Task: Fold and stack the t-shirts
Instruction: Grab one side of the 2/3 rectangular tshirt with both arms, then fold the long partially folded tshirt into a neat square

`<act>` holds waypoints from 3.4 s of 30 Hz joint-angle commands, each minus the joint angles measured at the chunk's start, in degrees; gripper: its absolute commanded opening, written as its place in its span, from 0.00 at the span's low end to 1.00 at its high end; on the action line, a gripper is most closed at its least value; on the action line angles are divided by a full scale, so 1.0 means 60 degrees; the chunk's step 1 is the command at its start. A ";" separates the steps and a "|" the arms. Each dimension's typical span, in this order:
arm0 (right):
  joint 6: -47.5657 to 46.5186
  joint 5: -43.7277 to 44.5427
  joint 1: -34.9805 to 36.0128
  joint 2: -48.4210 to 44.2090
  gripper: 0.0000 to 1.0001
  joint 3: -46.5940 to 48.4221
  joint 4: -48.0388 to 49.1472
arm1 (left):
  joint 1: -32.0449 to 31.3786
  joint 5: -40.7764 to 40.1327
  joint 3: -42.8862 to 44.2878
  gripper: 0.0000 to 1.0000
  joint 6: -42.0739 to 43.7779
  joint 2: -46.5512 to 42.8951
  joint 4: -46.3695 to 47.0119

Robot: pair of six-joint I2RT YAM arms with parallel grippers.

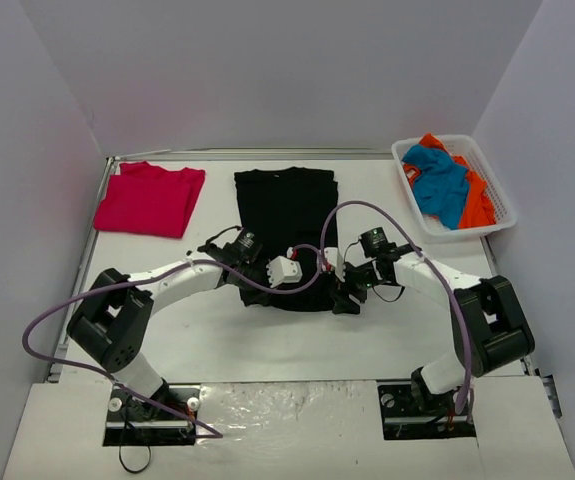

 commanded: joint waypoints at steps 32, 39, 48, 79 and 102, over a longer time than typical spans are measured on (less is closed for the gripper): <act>-0.0609 0.1553 0.0826 0.0760 0.47 -0.0208 -0.0164 | 0.0317 0.0713 0.0759 0.02 -0.0086 0.0471 -0.0407; -0.0110 0.2476 0.0943 0.0847 0.32 -0.0325 0.0465 | 0.0331 0.0801 0.0759 0.02 -0.0057 0.0486 -0.0465; 0.0271 0.3239 0.1251 0.1375 0.00 -0.0267 0.0686 | 0.0331 0.0889 0.0773 0.02 -0.0042 0.0501 -0.0538; -0.2248 0.0251 0.1646 -0.1261 0.00 0.2911 -0.7368 | 0.0185 0.3936 0.2487 0.02 0.5084 -0.0715 -0.8945; -0.3405 0.0411 0.1310 -0.0017 0.00 0.5810 -0.8792 | 0.0521 0.1578 0.2618 0.02 0.2902 -0.2254 -0.6559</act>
